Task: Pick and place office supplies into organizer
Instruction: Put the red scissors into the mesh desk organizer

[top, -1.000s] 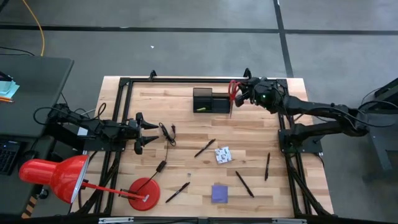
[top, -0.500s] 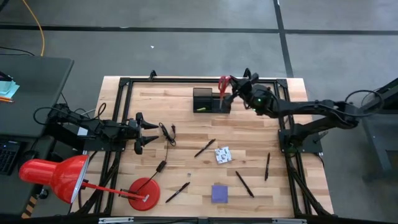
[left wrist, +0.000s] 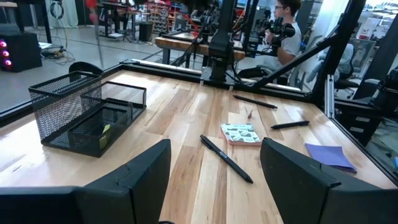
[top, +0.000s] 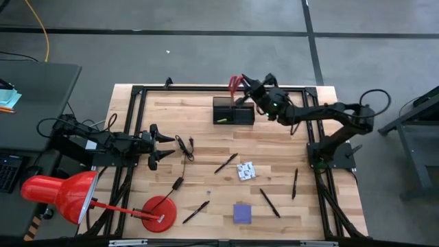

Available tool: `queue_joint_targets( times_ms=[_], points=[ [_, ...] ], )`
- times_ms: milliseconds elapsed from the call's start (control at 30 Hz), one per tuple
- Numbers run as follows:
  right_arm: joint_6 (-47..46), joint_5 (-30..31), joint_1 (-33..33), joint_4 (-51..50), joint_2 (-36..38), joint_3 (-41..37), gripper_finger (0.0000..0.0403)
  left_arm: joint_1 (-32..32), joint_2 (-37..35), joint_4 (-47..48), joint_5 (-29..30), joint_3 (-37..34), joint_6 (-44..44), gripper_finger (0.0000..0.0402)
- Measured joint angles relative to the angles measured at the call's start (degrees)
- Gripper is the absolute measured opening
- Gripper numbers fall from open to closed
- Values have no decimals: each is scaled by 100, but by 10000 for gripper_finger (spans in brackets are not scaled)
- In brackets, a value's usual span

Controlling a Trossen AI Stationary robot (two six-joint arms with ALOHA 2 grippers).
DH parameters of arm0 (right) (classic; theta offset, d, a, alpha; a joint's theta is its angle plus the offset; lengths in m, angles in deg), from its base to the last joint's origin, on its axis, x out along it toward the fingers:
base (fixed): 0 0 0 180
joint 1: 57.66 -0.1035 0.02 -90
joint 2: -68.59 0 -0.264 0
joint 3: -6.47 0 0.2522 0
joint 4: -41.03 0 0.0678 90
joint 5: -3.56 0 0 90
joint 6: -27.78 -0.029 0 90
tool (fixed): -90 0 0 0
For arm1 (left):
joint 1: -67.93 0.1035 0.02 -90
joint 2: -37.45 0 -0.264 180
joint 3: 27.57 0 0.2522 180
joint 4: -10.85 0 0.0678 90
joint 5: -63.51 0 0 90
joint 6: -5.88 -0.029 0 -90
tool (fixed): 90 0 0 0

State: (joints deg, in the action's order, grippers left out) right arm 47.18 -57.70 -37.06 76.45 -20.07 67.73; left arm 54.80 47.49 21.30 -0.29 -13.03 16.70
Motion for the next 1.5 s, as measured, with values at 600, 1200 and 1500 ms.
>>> queue_joint_targets(
  times_ms=[600,1200,1500],
  points=[
    [211,-143,390,-923,-1779,1890,7,-2,2,9,-265,0,21,232],
    [260,-817,454,-291,-1794,925,5,-1,2,9,-267,0,19,232],
    [367,-1006,582,142,-2138,705,5,-1,2,9,-263,0,18,232]
  ],
)
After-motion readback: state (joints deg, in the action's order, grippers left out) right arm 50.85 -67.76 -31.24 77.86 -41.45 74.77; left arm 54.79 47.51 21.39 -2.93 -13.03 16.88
